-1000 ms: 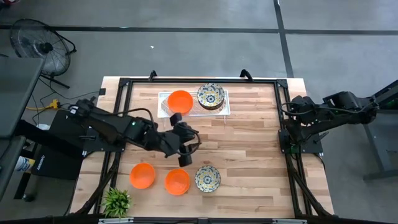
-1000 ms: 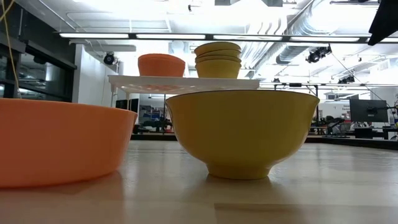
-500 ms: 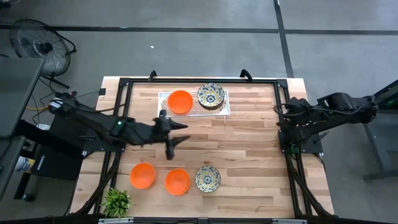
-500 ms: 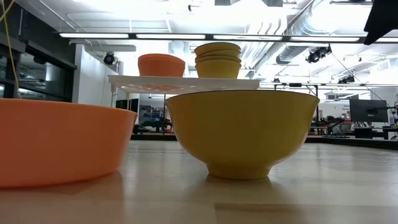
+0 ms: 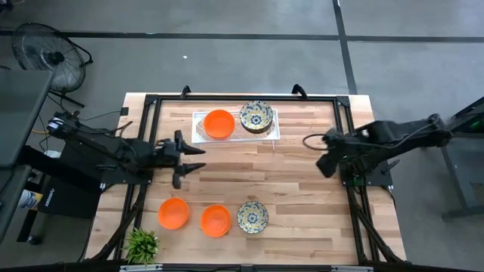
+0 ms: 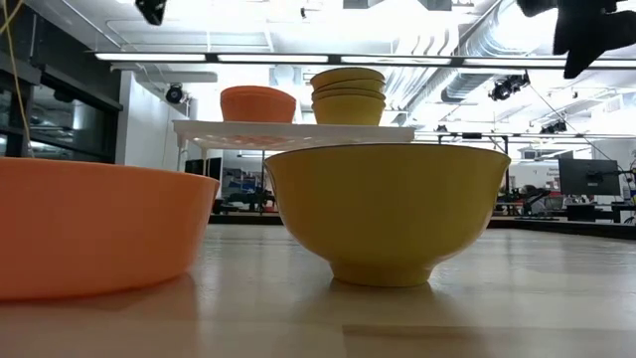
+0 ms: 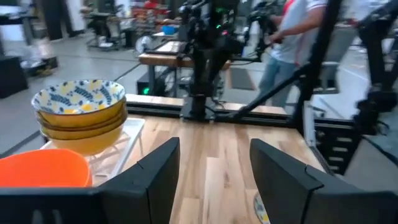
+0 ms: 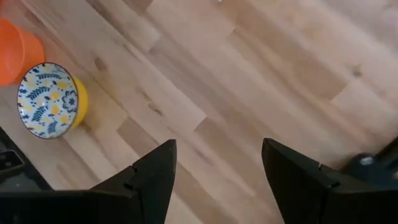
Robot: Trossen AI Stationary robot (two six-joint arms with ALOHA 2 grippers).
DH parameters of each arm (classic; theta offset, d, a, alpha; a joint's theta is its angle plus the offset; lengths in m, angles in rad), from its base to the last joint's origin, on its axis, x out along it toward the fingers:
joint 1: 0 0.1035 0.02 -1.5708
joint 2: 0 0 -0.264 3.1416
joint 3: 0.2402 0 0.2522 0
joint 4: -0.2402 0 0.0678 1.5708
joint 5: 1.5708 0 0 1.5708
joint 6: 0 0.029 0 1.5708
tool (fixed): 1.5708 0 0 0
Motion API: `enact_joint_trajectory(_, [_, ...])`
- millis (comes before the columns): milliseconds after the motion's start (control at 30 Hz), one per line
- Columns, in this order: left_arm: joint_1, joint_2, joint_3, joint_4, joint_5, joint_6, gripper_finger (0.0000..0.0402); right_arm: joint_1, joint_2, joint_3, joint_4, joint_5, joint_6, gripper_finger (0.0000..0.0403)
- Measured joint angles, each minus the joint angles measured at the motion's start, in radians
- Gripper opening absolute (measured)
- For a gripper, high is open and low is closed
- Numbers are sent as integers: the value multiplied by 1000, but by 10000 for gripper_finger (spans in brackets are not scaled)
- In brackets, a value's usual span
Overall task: Pick & Place Mini bowls
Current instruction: Stack the white patterned bowl on the other white patterned bowls on the shelf
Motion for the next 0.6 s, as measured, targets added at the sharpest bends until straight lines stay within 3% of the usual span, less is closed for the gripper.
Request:
enact_joint_trajectory(367, [0, -389, -132, -136, 85, 94, 191, 77, 333, 0, 318, -106, 182, 224])
enact_joint_trajectory(600, [0, -517, -139, -203, 136, 118, 191, 89, 548, 0, 520, -182, 190, 224])
